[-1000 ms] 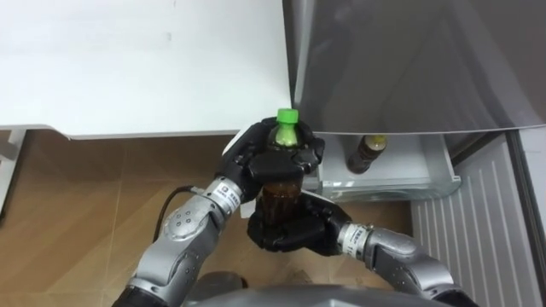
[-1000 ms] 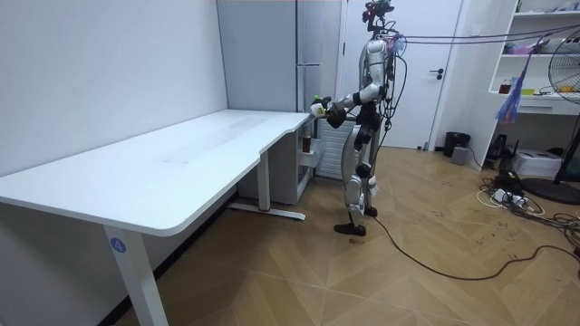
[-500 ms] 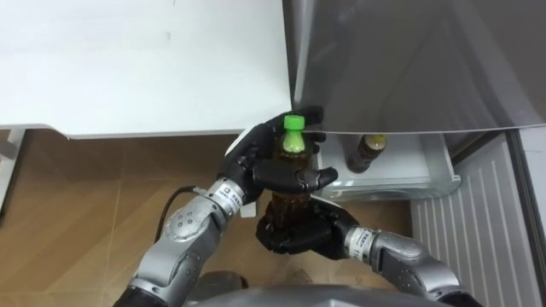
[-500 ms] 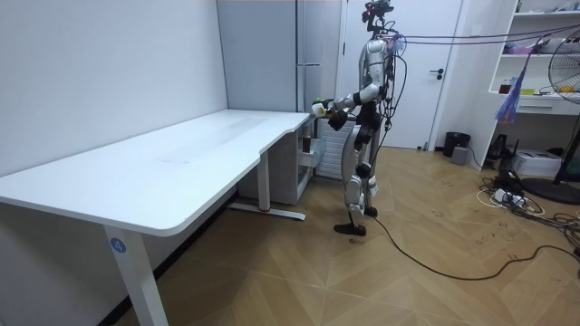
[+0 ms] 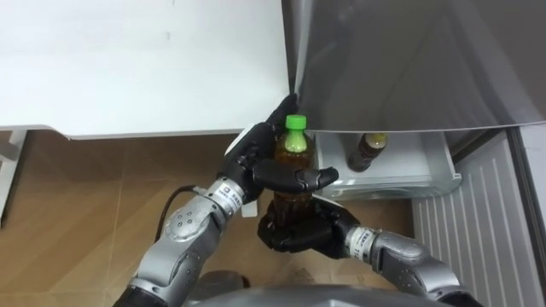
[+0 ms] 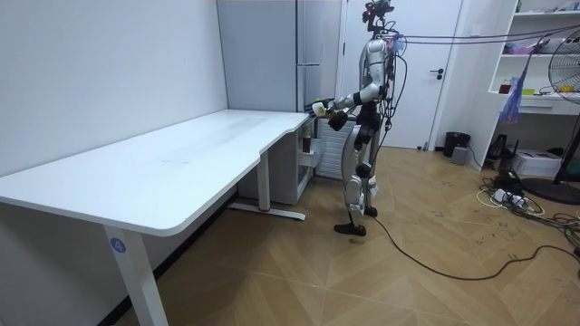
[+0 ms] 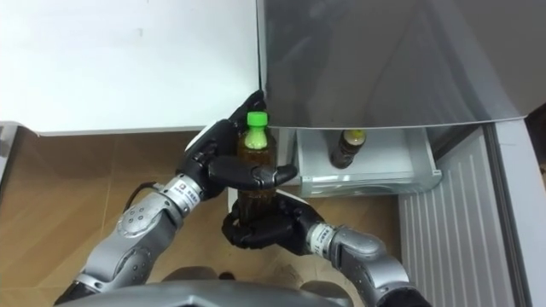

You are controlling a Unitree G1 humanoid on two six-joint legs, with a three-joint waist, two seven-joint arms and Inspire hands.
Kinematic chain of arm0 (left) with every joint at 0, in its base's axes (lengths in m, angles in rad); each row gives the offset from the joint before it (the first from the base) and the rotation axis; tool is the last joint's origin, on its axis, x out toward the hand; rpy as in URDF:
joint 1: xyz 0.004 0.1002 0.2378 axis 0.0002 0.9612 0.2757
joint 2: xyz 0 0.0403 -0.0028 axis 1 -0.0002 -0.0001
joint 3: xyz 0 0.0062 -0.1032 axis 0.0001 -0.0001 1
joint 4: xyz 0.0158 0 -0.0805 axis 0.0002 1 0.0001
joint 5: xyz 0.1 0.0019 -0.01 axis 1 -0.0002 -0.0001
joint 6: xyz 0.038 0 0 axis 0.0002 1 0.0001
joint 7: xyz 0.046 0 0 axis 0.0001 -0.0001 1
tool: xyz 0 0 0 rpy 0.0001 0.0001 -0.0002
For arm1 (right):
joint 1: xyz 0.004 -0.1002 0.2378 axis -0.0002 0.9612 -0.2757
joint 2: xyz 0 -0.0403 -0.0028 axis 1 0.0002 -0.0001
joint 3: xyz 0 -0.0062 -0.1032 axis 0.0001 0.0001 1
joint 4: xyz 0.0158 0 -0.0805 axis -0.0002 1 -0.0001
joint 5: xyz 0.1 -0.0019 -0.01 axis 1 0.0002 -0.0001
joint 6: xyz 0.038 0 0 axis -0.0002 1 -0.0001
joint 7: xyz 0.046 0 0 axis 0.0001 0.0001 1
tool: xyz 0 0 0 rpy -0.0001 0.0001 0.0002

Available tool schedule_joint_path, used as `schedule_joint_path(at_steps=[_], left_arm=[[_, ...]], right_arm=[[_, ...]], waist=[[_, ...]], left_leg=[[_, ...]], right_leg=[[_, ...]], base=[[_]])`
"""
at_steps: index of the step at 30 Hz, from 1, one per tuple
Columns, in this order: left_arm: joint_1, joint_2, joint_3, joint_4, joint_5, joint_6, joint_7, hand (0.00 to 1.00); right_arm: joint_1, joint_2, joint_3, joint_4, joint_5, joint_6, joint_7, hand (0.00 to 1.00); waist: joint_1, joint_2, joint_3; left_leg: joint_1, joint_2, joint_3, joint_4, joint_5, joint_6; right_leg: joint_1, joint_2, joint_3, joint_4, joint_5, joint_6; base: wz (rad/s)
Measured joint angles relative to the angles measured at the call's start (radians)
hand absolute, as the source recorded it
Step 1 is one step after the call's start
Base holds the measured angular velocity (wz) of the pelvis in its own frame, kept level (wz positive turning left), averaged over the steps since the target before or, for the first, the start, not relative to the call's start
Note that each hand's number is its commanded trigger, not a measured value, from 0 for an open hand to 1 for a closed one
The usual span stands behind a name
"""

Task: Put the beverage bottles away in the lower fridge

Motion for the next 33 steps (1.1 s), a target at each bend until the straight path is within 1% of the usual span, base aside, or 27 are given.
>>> schedule_joint_path(at_steps=[2,4,9,10,12,13,14,17,20,22,25,27,31,33], left_arm=[[-0.001,0.0,0.001,-0.004,0.0,-0.001,0.0,0.0],[-0.001,0.0,0.002,-0.006,0.0,-0.002,-0.001,0.0],[-0.002,0.004,0.008,-0.03,0.001,-0.007,-0.001,0.0],[-0.001,0.008,0.01,-0.047,0.0,-0.007,0.0,0.0],[-0.002,0.008,0.026,-0.074,0.0,-0.013,0.0,0.0],[-0.002,0.007,0.038,-0.095,0.0,-0.024,0.0,0.0],[-0.002,0.006,0.046,-0.112,0.0,-0.045,0.001,0.0],[-0.003,0.006,0.057,-0.137,0.0,-0.085,0.006,0.0],[-0.003,0.006,0.059,-0.146,0.0,-0.086,0.023,0.0],[-0.003,0.006,0.062,-0.165,0.0,-0.086,0.036,0.0],[-0.006,0.001,0.076,-0.185,0.001,-0.097,0.051,0.0],[-0.006,0.004,0.087,-0.199,0.001,-0.097,0.07,0.0],[-0.004,0.01,0.147,-0.266,0.002,-0.098,0.116,0.0],[-0.001,0.014,0.173,-0.308,0.003,-0.106,0.142,0.0]], right_arm=[[0.0,0.0,0.0,0.001,0.0,0.0,0.0,1.0],[0.0,0.0,0.0,0.001,0.0,0.0,0.0,1.0],[0.0,-0.006,0.0,0.001,0.0,0.0,0.0,1.0],[0.001,-0.007,-0.001,0.001,0.0,-0.001,0.0,1.0],[0.0,-0.008,-0.004,0.004,0.0,-0.002,0.0,1.0],[0.0,-0.009,-0.005,0.01,0.0,-0.002,0.0,1.0],[0.0,-0.01,-0.007,0.019,0.0,-0.002,-0.001,1.0],[0.002,-0.019,-0.007,0.027,0.0,-0.002,-0.014,1.0],[0.002,-0.029,-0.01,0.026,0.0,-0.002,-0.025,1.0],[0.001,-0.028,-0.01,0.027,0.0,-0.002,-0.027,1.0],[0.001,-0.024,-0.009,0.042,0.0,-0.002,-0.027,1.0],[0.001,-0.023,-0.016,0.066,0.0,-0.002,-0.026,1.0],[0.014,-0.02,-0.044,0.08,-0.023,-0.002,-0.025,1.0],[0.015,-0.026,-0.05,0.08,-0.023,-0.002,-0.025,1.0]], waist=[[-0.001,0.006,-0.0005],[-0.001,0.009,-0.0016],[0.002,0.01,-0.0021],[0.004,0.009,-0.002],[0.004,0.01,-0.0021],[0.005,0.01,-0.0021],[0.006,0.01,-0.0023],[0.012,0.01,-0.0023],[0.022,0.009,-0.002],[0.024,0.008,-0.0019],[0.024,0.008,-0.0018],[0.026,0.008,-0.0019],[0.027,0.008,-0.0023],[0.028,0.008,-0.0025]], left_leg=[[0.0,0.0,0.0,0.0,0.0,0.0],[0.0,0.0,0.0,0.0,0.0,0.0],[0.004,0.0,0.0,-0.002,0.0,0.0],[0.009,0.0,0.0,-0.003,0.0,0.0],[0.019,0.0,0.001,-0.003,0.0,0.0],[0.026,0.0,0.001,-0.005,0.0,0.0],[0.029,0.0,0.002,-0.013,0.0,0.0],[0.03,0.0,0.002,-0.013,0.0,0.0],[0.029,0.0,0.002,-0.011,0.0,0.0],[0.028,-0.001,0.001,-0.01,0.0,0.0],[0.03,-0.001,-0.001,-0.01,0.0,0.0],[0.03,-0.001,-0.001,-0.011,0.0,0.0],[0.03,-0.002,-0.003,-0.011,0.0,0.0],[0.029,-0.002,-0.005,-0.01,0.0,-0.001]], right_leg=[[0.0,0.0,0.0,0.0,0.0,0.0],[0.0,0.0,0.0,0.0,0.0,0.0],[0.002,0.0,0.0,-0.001,0.0,0.0],[0.007,0.0,0.0,-0.002,0.0,0.0],[0.015,0.0,0.0,-0.004,0.0,0.0],[0.02,0.0,0.0,-0.004,0.0,0.0],[0.022,0.0,0.0,-0.004,0.0,0.0],[0.023,0.0,0.0,-0.004,0.0,0.0],[0.023,0.0,0.0,-0.004,0.0,0.0],[0.023,0.0,0.0,-0.004,0.0,0.0],[0.026,0.0,-0.002,-0.005,0.0,0.0],[0.026,0.0,-0.002,-0.004,0.0,0.0],[0.026,0.0,-0.002,-0.005,0.0,0.0],[0.027,0.0,-0.005,-0.006,0.0,0.0]], base=[[0.0],[0.0],[0.0],[0.0],[0.0],[0.0],[0.0],[0.0],[0.0],[0.0],[0.0],[0.0],[0.0],[0.03]])
